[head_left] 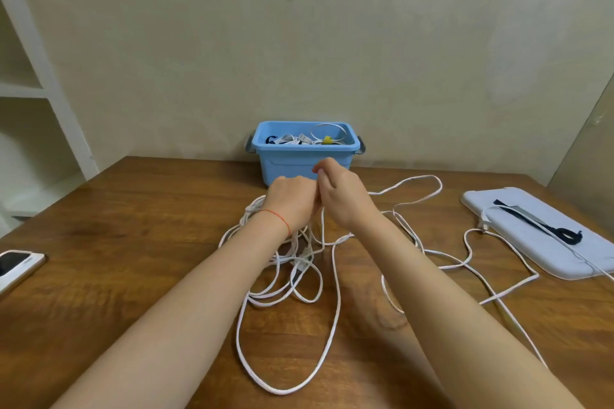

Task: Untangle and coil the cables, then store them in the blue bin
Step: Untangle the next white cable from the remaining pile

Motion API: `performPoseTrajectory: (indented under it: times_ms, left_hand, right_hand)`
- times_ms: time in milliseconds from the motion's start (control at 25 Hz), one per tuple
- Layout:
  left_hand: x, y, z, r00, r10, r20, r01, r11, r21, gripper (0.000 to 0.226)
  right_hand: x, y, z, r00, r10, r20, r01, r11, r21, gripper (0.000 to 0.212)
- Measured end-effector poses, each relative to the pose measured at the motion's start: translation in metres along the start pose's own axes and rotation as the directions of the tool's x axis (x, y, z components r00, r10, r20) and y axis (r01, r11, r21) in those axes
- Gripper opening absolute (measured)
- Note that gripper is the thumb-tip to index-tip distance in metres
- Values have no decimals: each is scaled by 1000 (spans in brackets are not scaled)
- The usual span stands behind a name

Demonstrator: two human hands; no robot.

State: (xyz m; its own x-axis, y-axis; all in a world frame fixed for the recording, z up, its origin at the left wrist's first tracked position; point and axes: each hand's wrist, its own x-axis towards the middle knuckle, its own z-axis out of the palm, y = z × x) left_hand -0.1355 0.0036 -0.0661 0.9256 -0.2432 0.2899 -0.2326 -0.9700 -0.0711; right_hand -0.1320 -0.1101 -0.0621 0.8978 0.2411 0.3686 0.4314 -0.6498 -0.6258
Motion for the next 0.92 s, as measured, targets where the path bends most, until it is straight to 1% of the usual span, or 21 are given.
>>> performPoseTrajectory:
  times_ms: [40, 80, 120, 160, 240, 280, 320, 360, 400, 480, 560, 600, 640, 680, 720, 800, 840, 880, 920]
  left_hand:
    - [-3, -4, 6, 1000, -22, 10, 23, 996, -89, 22]
    - [-6, -12, 13, 999, -48, 10, 49, 975, -215, 18]
    - [-9, -22, 21, 996, -84, 18, 84, 932, -352, 13]
    - [-12, -32, 28, 994, -102, 37, 107, 882, -460, 14]
    - [-17, -49, 35, 987, -86, 136, 150, 798, -584, 27]
    - [-20, -55, 34, 973, -93, 210, 211, 725, -656, 28]
    - [-24, -60, 32, 953, -108, 285, 288, 620, -730, 27]
    - [-27, -66, 30, 928, -125, 351, 361, 534, -765, 29]
    - [-29, -71, 30, 915, -137, 380, 395, 499, -771, 32]
    - [-32, -75, 30, 911, -127, 394, 398, 529, -750, 30]
    - [-33, -77, 29, 914, -111, 391, 383, 558, -736, 29]
    - [-31, -79, 29, 908, -106, 405, 383, 599, -703, 32]
    - [-28, -81, 29, 900, -105, 424, 380, 666, -642, 40]
    - [-25, -83, 29, 899, -104, 426, 356, 739, -571, 54]
    - [-22, -84, 29, 916, -115, 385, 317, 793, -520, 72]
    - [-17, -86, 28, 958, -190, 217, 268, 865, -424, 108]
    - [-15, -89, 26, 955, -263, 137, 295, 884, -361, 121]
    - [-16, -92, 22, 938, -337, 81, 345, 887, -308, 128]
    - [-15, -99, 22, 911, -409, 55, 407, 864, -296, 132]
  right_hand:
    - [2, 2, 4, 999, 37, 11, -37, 999, -3, 28]
    - [3, 6, 7, 997, 73, 34, -71, 996, -44, 26]
    - [2, 9, 10, 991, 110, 82, -101, 989, -103, 25]
    - [1, 12, 13, 978, 151, 140, -129, 979, -155, 24]
    - [-3, 15, 15, 958, 195, 209, -155, 968, -197, 17]
    - [-4, 17, 14, 958, 190, 213, -151, 971, -188, 15]
    - [-5, 18, 13, 959, 185, 214, -152, 975, -161, 12]
    - [-6, 20, 12, 960, 183, 210, -161, 980, -114, 13]
    - [-5, 22, 11, 961, 190, 203, -182, 982, -58, 16]
    - [-5, 24, 12, 968, 216, 127, -227, 971, 79, 19]
    - [-4, 23, 12, 970, 243, -16, -229, 933, 278, 19]
    - [-3, 22, 9, 957, 278, -81, -227, 894, 386, 18]
    - [-2, 22, 4, 939, 319, -131, -219, 846, 486, 15]
    - [0, 19, -2, 920, 351, -174, -201, 804, 559, 14]
    - [2, 17, -7, 902, 370, -222, -166, 773, 612, 16]
    - [8, 14, -19, 837, 428, -340, -79, 710, 700, 17]
    - [11, 16, -27, 781, 483, -395, -47, 677, 735, 16]
    - [15, 22, -36, 714, 542, -444, -26, 653, 756, 15]
    - [17, 30, -45, 641, 601, -478, -24, 638, 770, 15]
